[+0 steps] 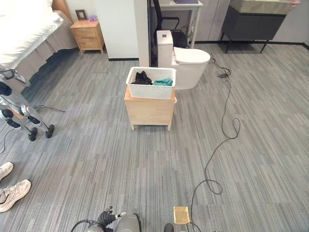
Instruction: Grab the laundry basket,head to the washer,open it,put in the laundry and shut it.
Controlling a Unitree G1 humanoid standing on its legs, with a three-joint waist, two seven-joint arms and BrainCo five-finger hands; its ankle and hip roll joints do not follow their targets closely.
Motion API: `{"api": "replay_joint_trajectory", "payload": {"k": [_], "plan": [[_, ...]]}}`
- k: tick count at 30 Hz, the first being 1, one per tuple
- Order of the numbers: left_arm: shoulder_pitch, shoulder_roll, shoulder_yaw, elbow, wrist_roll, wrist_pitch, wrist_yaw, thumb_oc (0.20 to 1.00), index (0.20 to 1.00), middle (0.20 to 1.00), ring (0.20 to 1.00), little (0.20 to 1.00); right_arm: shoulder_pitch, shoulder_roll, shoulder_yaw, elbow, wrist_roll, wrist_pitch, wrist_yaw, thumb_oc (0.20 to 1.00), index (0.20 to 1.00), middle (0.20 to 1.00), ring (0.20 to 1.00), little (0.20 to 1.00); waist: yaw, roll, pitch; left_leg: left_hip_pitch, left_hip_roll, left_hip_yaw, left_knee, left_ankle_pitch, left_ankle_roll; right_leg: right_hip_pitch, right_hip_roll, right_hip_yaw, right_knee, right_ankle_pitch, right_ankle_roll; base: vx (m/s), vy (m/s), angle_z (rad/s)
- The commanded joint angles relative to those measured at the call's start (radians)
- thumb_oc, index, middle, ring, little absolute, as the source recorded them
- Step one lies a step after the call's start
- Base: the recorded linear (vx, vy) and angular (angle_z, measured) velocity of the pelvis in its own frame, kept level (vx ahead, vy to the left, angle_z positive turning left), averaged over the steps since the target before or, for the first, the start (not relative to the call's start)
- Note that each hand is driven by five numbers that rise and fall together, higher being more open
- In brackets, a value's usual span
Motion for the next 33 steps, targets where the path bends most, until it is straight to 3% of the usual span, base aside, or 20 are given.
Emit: {"api": "replay_joint_trajectory", "payload": {"k": [1,5,6,9,11,13,14,15,16,17,19,22,25,29,31,32,33], "plan": [[-0.027,-0.026,-0.004,-0.009,-0.036,-0.03,0.022,1.0,1.0,1.0,1.0,1.0,-0.009,-0.013,0.017,-0.001,0.047,-0.026,-0.024,1.0,1.0,1.0,1.0,1.0,0.039,-0.003,-0.017,-0.104,-0.008,0.015,-0.037,0.103,0.023,0.055,-0.039,-0.025,0.019,-0.065,0.132,0.25,0.081,0.04],[-0.015,-0.027,0.011,0.013,-0.034,-0.03,0.021,1.0,1.0,1.0,1.0,1.0,-0.01,0.009,0.026,0.001,0.038,-0.024,-0.011,1.0,1.0,1.0,1.0,1.0,0.068,-0.015,-0.048,-0.125,-0.029,-0.016,0.014,0.089,0.041,0.123,-0.059,-0.002,0.033,-0.114,0.149,0.4,0.169,-0.26],[-0.018,-0.017,0.006,0.009,-0.028,-0.026,0.016,1.0,1.0,1.0,1.0,1.0,-0.009,0.019,0.021,0.007,0.037,-0.02,-0.007,1.0,1.0,1.0,1.0,1.0,0.076,-0.033,-0.053,-0.138,-0.043,0.005,0.091,0.052,0.062,0.122,-0.089,-0.002,0.087,-0.128,0.147,0.32,0.167,-0.26],[-0.017,-0.01,0.005,0.0,-0.022,-0.024,0.012,1.0,1.0,1.0,1.0,1.0,-0.011,0.02,0.017,0.009,0.037,-0.02,-0.004,1.0,1.0,1.0,1.0,1.0,0.081,-0.041,-0.06,-0.136,-0.057,0.01,0.105,0.027,0.08,0.114,-0.101,0.006,0.125,-0.123,0.157,0.29,0.172,-0.13],[-0.018,0.005,-0.006,-0.027,-0.006,-0.02,-0.001,1.0,1.0,1.0,1.0,1.0,-0.018,0.019,0.009,0.005,0.037,-0.021,0.001,1.0,1.0,1.0,1.0,1.0,0.074,-0.048,-0.065,-0.092,-0.107,0.016,0.108,-0.034,0.126,0.037,-0.13,0.023,0.32,-0.046,0.194,0.37,0.301,-0.12],[-0.017,0.024,-0.024,-0.071,0.01,-0.018,-0.01,1.0,1.0,1.0,1.0,1.0,-0.025,0.01,0.0,-0.011,0.035,-0.022,0.004,1.0,1.0,1.0,1.0,1.0,0.041,-0.022,-0.035,-0.017,-0.135,0.03,0.085,-0.079,0.174,-0.081,-0.17,0.043,0.562,0.128,0.226,0.34,0.372,0.08],[-0.018,0.027,-0.028,-0.078,0.007,-0.018,-0.01,1.0,1.0,1.0,1.0,1.0,-0.025,0.009,-0.002,-0.014,0.034,-0.022,0.003,1.0,1.0,1.0,1.0,1.0,0.03,-0.004,-0.026,0.015,-0.13,0.028,0.069,-0.085,0.183,-0.139,-0.18,0.034,0.625,0.144,0.221,0.39,0.326,0.13],[-0.022,0.029,-0.03,-0.083,0.006,-0.019,-0.008,1.0,1.0,1.0,1.0,1.0,-0.021,0.005,-0.003,-0.013,0.033,-0.021,0.001,1.0,1.0,1.0,1.0,1.0,0.018,0.011,-0.015,0.06,-0.128,0.019,0.05,-0.095,0.186,-0.194,-0.182,0.014,0.643,0.114,0.203,0.43,0.18,0.11],[-0.029,0.034,-0.032,-0.089,0.009,-0.021,-0.005,1.0,1.0,1.0,1.0,1.0,-0.009,0.002,-0.004,-0.006,0.028,-0.018,0.002,1.0,1.0,1.0,1.0,1.0,-0.002,0.024,-0.005,0.112,-0.138,0.003,0.03,-0.111,0.184,-0.24,-0.177,-0.009,0.579,0.074,0.189,0.36,0.105,-0.02],[-0.029,0.034,-0.032,-0.089,0.009,-0.021,-0.006,1.0,1.0,1.0,1.0,1.0,-0.009,0.002,-0.004,-0.006,0.028,-0.018,0.003,1.0,1.0,1.0,1.0,1.0,-0.004,0.023,-0.003,0.114,-0.139,0.002,0.031,-0.112,0.184,-0.237,-0.178,-0.01,0.581,0.071,0.189,0.35,0.03,-0.03],[-0.039,0.031,-0.04,-0.083,0.011,-0.023,-0.005,1.0,1.0,1.0,1.0,1.0,0.002,-0.001,-0.009,0.005,0.025,-0.013,0.0,1.0,1.0,1.0,1.0,1.0,-0.023,0.022,0.001,0.163,-0.146,-0.008,0.011,-0.139,0.172,-0.276,-0.176,-0.03,0.463,0.051,0.183,0.32,-0.042,0.15],[-0.05,0.021,-0.054,-0.08,0.022,-0.029,-0.006,1.0,1.0,1.0,1.0,1.0,0.026,-0.004,-0.027,0.033,0.02,-0.005,0.001,1.0,1.0,1.0,1.0,1.0,-0.06,0.009,0.005,0.243,-0.163,-0.04,-0.008,-0.188,0.147,-0.3,-0.191,0.001,0.218,0.103,0.213,0.4,-0.118,0.38],[-0.06,0.009,-0.064,-0.071,0.034,-0.034,-0.009,1.0,1.0,1.0,1.0,1.0,0.045,-0.011,-0.057,0.045,0.022,0.001,0.005,1.0,1.0,1.0,1.0,1.0,-0.094,0.013,0.006,0.317,-0.148,-0.073,-0.019,-0.235,0.125,-0.333,-0.214,0.048,0.083,0.179,0.248,0.42,-0.144,0.61],[-0.043,-0.001,-0.059,-0.066,0.042,-0.033,-0.016,1.0,1.0,1.0,1.0,1.0,0.078,-0.023,-0.086,0.047,0.034,0.001,0.009,1.0,1.0,1.0,1.0,1.0,-0.12,0.005,-0.021,0.412,-0.129,-0.084,-0.037,-0.266,0.103,-0.329,-0.221,0.025,0.049,0.23,0.269,0.39,-0.174,0.42],[-0.035,-0.011,-0.058,-0.062,0.045,-0.032,-0.013,1.0,1.0,1.0,1.0,1.0,0.092,-0.027,-0.098,0.051,0.041,0.0,0.01,1.0,1.0,1.0,1.0,1.0,-0.131,0.006,-0.039,0.449,-0.105,-0.093,-0.034,-0.276,0.089,-0.315,-0.202,0.04,0.08,0.23,0.258,0.45,-0.285,0.17],[-0.024,-0.02,-0.046,-0.059,0.037,-0.031,-0.009,1.0,1.0,1.0,1.0,1.0,0.095,-0.037,-0.115,0.074,0.05,0.0,0.009,1.0,1.0,1.0,1.0,1.0,-0.134,0.019,-0.058,0.446,-0.059,-0.092,0.027,-0.216,0.053,-0.3,-0.158,0.036,0.11,0.207,0.235,0.36,-0.275,0.17],[-0.024,-0.02,-0.046,-0.059,0.037,-0.031,-0.009,1.0,1.0,1.0,1.0,1.0,0.095,-0.037,-0.115,0.074,0.05,0.0,0.009,1.0,1.0,1.0,1.0,1.0,-0.134,0.019,-0.058,0.445,-0.059,-0.092,0.027,-0.216,0.053,-0.301,-0.158,0.035,0.11,0.207,0.235,0.35,-0.327,0.08]]}}
